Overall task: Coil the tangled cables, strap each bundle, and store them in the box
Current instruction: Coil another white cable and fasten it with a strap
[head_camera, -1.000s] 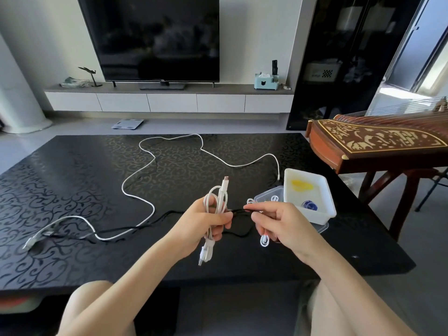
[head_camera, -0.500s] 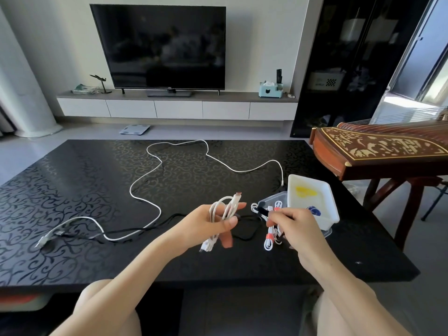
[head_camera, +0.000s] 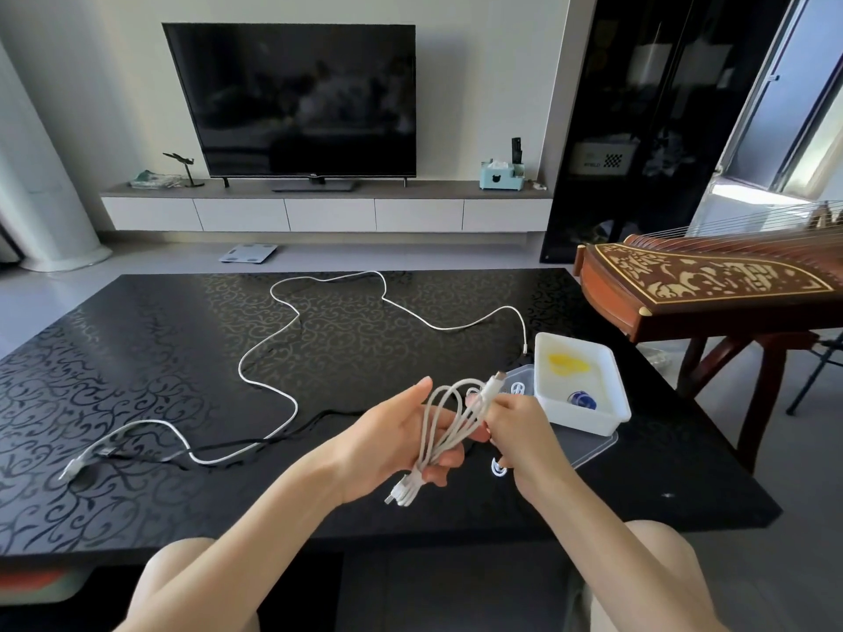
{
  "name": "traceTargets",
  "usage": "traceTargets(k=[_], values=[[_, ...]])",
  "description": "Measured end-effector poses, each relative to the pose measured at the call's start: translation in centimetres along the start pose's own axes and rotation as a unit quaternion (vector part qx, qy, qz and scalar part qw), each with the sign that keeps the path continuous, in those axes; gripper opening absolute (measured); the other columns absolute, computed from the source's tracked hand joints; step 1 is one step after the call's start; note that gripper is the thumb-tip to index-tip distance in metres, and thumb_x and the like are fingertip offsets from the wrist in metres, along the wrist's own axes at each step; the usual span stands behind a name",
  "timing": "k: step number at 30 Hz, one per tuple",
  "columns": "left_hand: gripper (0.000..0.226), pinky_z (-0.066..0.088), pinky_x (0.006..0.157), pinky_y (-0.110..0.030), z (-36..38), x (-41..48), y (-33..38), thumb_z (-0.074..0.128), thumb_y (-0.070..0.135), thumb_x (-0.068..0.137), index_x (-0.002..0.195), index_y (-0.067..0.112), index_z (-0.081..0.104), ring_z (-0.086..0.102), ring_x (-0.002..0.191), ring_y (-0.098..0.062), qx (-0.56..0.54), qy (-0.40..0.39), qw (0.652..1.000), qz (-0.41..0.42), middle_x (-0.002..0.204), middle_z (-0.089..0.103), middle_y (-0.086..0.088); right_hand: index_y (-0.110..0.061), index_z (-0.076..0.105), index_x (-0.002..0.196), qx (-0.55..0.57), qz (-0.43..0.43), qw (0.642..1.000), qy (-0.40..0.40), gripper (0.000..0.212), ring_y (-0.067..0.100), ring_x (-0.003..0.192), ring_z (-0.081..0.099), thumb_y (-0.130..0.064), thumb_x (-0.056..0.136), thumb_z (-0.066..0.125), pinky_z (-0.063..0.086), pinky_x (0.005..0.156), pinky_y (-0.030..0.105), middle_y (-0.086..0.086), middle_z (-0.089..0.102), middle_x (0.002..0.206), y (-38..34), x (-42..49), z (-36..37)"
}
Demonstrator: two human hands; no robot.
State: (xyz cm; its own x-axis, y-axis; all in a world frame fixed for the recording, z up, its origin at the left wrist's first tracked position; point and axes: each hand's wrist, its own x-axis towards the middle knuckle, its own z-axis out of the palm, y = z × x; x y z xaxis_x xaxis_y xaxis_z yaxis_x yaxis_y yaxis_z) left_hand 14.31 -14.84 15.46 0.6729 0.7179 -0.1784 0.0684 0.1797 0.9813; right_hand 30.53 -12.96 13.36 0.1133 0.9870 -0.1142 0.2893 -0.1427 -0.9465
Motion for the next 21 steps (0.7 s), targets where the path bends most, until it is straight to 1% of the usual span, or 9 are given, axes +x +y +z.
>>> traceTargets(k=[2, 4, 6, 8, 10, 14, 17, 19, 21], values=[[0.07, 0.042, 0.076, -0.03, 0.1, 0.0, 0.1, 0.019, 0.051, 0.094, 0.119, -0.001, 0.058, 0.044, 0.062, -0.014, 0.022, 0.008, 1.0, -0.001, 0.07, 0.049, 0.0, -0.01, 0.053, 0.056, 0.004, -0.004, 1.0, -0.01, 0.035, 0.013, 0.05, 0.037, -0.019, 0.089, 0.053, 0.026, 0.04, 0.022, 0.005, 0.045, 0.054, -0.4, 0.0, 0.0], [0.066, 0.046, 0.073, -0.027, 0.3, -0.1, -0.1, 0.023, 0.052, 0.096, 0.113, 0.0, 0.06, 0.048, 0.063, -0.014, 0.05, 0.023, 0.998, -0.002, 0.069, 0.053, 0.001, -0.019, 0.053, 0.044, 0.003, 0.004, 1.0, -0.017, 0.043, 0.008, 0.043, 0.04, -0.023, 0.087, 0.056, 0.029, 0.042, 0.021, -0.004, 0.046, 0.044, -0.7, -0.1, -0.2], [0.063, 0.047, 0.066, -0.024, 0.4, -0.1, -0.2, 0.033, 0.057, 0.094, 0.104, 0.002, 0.062, 0.051, 0.059, -0.016, 0.08, 0.069, 0.994, 0.005, 0.066, 0.059, -0.002, -0.019, 0.054, 0.04, 0.006, -0.001, 0.999, -0.04, 0.045, 0.003, 0.039, 0.039, -0.024, 0.084, 0.057, 0.031, 0.039, 0.017, -0.008, 0.045, 0.041, -1.0, -0.3, -0.4], [0.058, 0.046, 0.062, -0.024, 0.3, 0.2, -0.3, 0.044, 0.058, 0.087, 0.097, 0.004, 0.061, 0.055, 0.056, -0.017, 0.099, 0.132, 0.986, 0.025, 0.063, 0.064, -0.006, -0.01, 0.065, 0.058, 0.011, -0.02, 0.997, -0.072, 0.034, 0.005, 0.049, 0.044, -0.028, 0.086, 0.058, 0.032, 0.041, 0.015, -0.003, 0.051, 0.051, -1.1, -0.6, -0.4], [0.055, 0.047, 0.063, -0.025, 0.3, 0.4, -0.4, 0.052, 0.059, 0.08, 0.097, 0.007, 0.059, 0.059, 0.057, -0.018, 0.091, 0.184, 0.978, 0.039, 0.063, 0.066, -0.008, -0.004, 0.067, 0.076, 0.011, -0.027, 0.995, -0.091, 0.035, 0.006, 0.054, 0.046, -0.035, 0.087, 0.057, 0.032, 0.045, 0.018, -0.002, 0.053, 0.058, -1.0, -0.7, -0.4], [0.048, 0.048, 0.057, -0.026, 0.8, 1.1, -0.6, 0.061, 0.054, 0.076, 0.099, 0.012, 0.061, 0.06, 0.054, -0.015, 0.064, 0.258, 0.962, 0.065, 0.065, 0.068, -0.008, -0.01, 0.068, 0.071, 0.021, -0.066, 0.991, -0.119, 0.035, 0.001, 0.045, 0.044, -0.034, 0.092, 0.053, 0.033, 0.043, 0.015, -0.009, 0.055, 0.05, -1.0, -0.8, -0.5], [0.031, 0.043, 0.051, -0.025, 1.1, 1.7, -0.3, 0.065, 0.042, 0.08, 0.092, 0.013, 0.069, 0.053, 0.049, -0.015, 0.019, 0.311, 0.946, 0.086, 0.067, 0.066, -0.018, -0.003, 0.065, 0.076, 0.021, -0.102, 0.986, -0.134, 0.04, 0.0, 0.046, 0.038, -0.035, 0.094, 0.05, 0.028, 0.042, 0.013, -0.013, 0.046, 0.048, -0.9, -1.0, -0.5], [0.019, 0.039, 0.046, -0.019, 1.2, 1.8, -0.2, 0.062, 0.029, 0.089, 0.08, 0.017, 0.074, 0.048, 0.045, -0.01, 0.018, 0.322, 0.941, 0.102, 0.056, 0.062, -0.011, -0.003, 0.065, 0.078, 0.028, -0.105, 0.984, -0.138, 0.041, 0.001, 0.048, 0.037, -0.037, 0.095, 0.05, 0.029, 0.042, 0.013, -0.013, 0.045, 0.049, -0.8, -1.0, -0.6], [0.03, 0.036, 0.043, -0.015, 1.5, 2.0, -0.1, 0.058, 0.025, 0.094, 0.068, 0.021, 0.073, 0.045, 0.041, -0.007, 0.032, 0.335, 0.934, 0.121, 0.047, 0.056, 0.0, -0.009, 0.065, 0.074, 0.033, -0.107, 0.983, -0.145, 0.04, 0.002, 0.049, 0.037, -0.037, 0.096, 0.048, 0.029, 0.043, 0.012, -0.013, 0.044, 0.051, -0.9, -1.1, -0.6]])
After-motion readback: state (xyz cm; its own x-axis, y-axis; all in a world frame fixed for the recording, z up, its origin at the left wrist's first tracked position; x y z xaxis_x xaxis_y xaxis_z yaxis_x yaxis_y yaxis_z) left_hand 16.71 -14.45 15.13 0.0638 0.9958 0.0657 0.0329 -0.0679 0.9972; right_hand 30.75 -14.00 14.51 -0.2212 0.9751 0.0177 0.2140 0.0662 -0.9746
